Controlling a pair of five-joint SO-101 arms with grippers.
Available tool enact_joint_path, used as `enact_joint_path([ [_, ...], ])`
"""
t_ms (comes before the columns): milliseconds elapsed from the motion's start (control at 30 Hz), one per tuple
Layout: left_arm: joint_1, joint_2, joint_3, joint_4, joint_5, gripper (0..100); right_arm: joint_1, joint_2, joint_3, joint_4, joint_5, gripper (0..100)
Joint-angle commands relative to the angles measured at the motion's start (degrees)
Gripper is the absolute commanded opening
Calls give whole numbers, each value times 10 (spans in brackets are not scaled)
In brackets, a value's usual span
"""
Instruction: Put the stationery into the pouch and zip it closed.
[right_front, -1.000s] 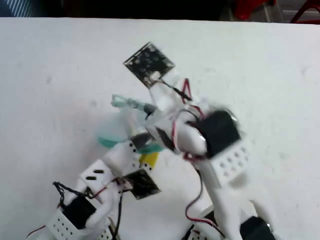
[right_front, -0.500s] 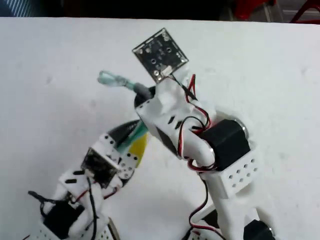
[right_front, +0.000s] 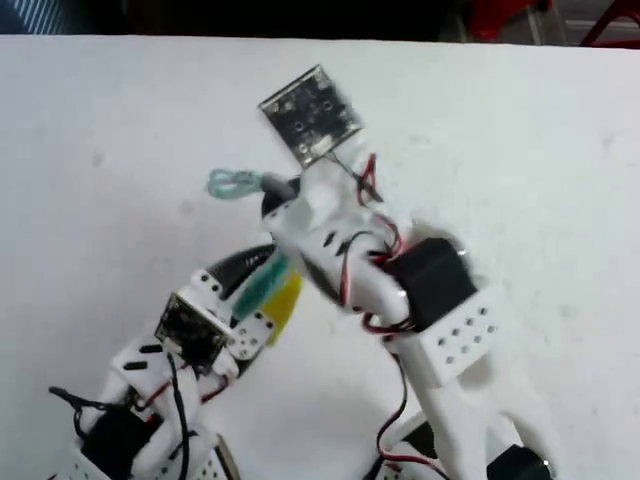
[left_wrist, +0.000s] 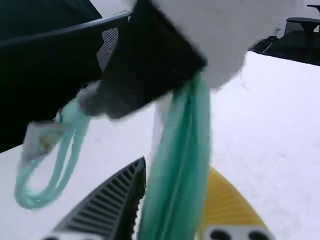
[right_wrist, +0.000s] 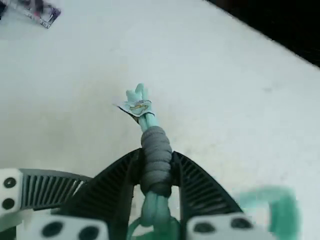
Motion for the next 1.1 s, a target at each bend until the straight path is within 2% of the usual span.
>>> enact_joint_path([
  [0, -5, 1, -62, 41, 6, 177, -38, -36, -4, -7, -6, 19],
  [200, -7, 1, -33, 40, 0, 168, -58, -65, -3, -25, -6, 19],
  [367, -7, 1, -32, 36, -16, 15, -8, -65, -3, -43, -6, 19],
  [433, -6, 1, -32, 36, -38, 30, 20, -65, -3, -54, -7, 19],
  [633, -6, 1, -32, 37, -40, 23, 66, -63, -2, -92, -51, 19],
  [1067, -7, 1, -32, 54, -42, 23, 162, -54, 111, -249, -51, 19],
])
